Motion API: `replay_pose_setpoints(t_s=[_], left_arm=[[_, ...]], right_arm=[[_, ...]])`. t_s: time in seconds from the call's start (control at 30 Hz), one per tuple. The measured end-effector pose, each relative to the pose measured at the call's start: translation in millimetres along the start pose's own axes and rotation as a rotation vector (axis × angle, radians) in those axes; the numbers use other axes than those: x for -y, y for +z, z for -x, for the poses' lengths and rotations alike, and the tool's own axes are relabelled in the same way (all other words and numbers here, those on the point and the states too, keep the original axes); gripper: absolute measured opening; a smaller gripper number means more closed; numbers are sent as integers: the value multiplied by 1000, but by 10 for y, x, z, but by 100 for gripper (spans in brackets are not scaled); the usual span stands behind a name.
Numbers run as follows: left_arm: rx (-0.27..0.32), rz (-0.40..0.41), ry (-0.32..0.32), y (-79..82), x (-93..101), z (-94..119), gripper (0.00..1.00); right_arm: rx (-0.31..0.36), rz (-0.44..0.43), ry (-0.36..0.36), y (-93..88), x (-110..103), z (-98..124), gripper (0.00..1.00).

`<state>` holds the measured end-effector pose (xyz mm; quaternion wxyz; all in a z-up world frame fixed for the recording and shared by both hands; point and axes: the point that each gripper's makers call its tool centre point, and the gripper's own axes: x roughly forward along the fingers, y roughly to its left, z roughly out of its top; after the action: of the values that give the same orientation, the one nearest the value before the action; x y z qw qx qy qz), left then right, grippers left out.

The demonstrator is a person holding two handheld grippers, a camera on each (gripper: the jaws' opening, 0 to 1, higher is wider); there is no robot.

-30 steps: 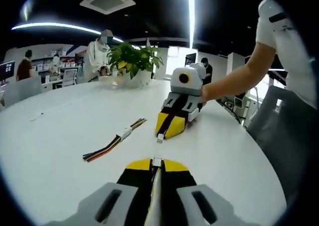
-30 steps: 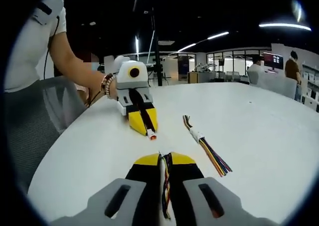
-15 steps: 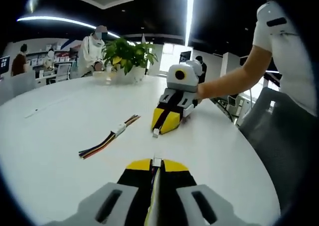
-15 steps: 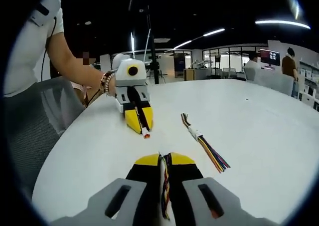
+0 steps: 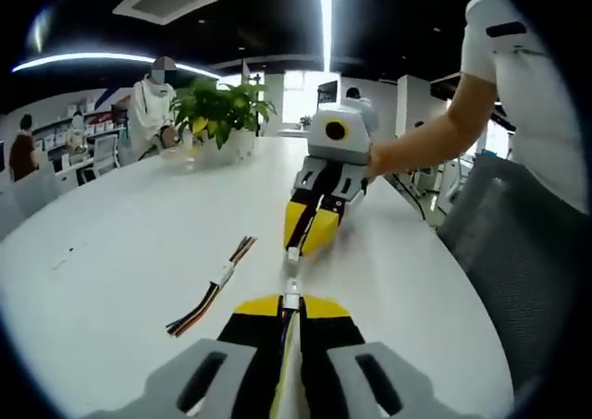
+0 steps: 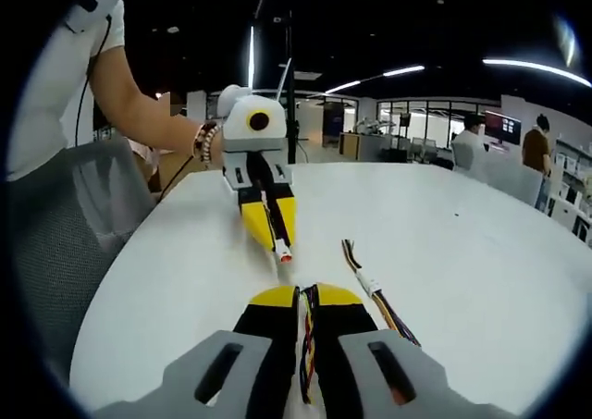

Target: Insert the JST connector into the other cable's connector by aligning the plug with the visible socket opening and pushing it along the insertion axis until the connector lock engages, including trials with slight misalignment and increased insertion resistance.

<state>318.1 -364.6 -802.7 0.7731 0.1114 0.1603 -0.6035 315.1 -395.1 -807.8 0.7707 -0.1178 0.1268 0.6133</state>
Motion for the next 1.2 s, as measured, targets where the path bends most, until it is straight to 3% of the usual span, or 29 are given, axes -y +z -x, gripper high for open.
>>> replay_pose_setpoints(t_s=[0.37, 1.2], left_arm=[[17, -44, -1, 135, 55, -32, 0], [11, -57, 16, 145, 36, 8, 0]], right_arm=[[26, 4, -6, 119, -33, -1, 1], [4, 7, -19, 139, -35, -46, 1]])
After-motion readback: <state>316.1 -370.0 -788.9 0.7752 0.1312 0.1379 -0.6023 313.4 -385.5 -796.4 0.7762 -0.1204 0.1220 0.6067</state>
